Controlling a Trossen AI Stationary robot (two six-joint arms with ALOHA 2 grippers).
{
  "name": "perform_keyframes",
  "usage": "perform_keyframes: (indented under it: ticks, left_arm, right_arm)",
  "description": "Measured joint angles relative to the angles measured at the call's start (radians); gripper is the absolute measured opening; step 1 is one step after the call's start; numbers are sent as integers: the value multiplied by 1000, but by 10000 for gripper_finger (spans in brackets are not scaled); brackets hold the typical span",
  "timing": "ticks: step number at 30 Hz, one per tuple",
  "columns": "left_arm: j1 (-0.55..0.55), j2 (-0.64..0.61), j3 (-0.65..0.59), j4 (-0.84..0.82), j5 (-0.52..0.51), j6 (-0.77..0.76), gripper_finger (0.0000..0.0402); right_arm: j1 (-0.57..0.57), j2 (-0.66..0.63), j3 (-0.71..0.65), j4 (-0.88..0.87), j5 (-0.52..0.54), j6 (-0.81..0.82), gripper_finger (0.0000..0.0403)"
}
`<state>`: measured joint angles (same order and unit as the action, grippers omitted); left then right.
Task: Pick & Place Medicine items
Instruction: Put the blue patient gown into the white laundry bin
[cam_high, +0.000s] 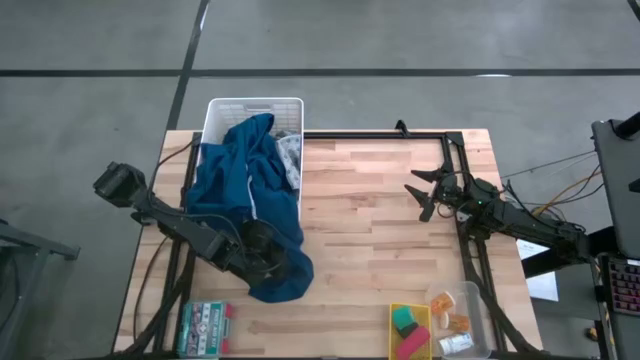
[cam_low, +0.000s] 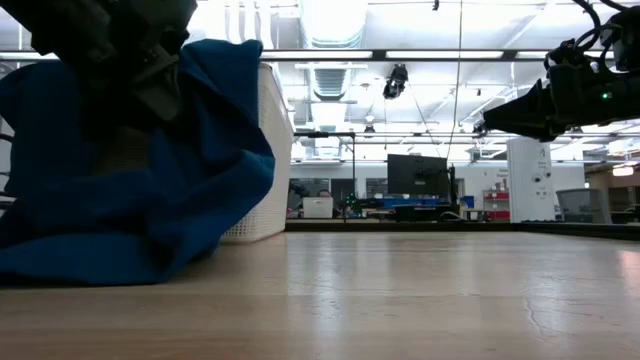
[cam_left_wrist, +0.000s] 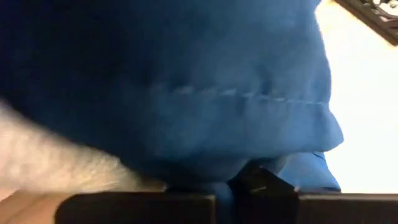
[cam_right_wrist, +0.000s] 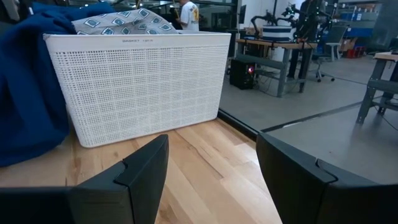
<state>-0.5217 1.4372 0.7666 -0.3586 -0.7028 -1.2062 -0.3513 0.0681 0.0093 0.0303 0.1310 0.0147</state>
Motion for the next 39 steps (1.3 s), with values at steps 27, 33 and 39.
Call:
perform_keyframes:
  ticks: [27,33,39]
  left_arm:
    - [0,-130,393,-310,-154,470,6]
    - [1,-218,516,-459,-226,477,7]
    - [32,-302,615,-638,-257,477,7]
  right_arm:
    - [0,0,0,0,0,0,238]
    - [0,0,0,1,0,0,238]
    - [0,0,0,0,0,0,238]
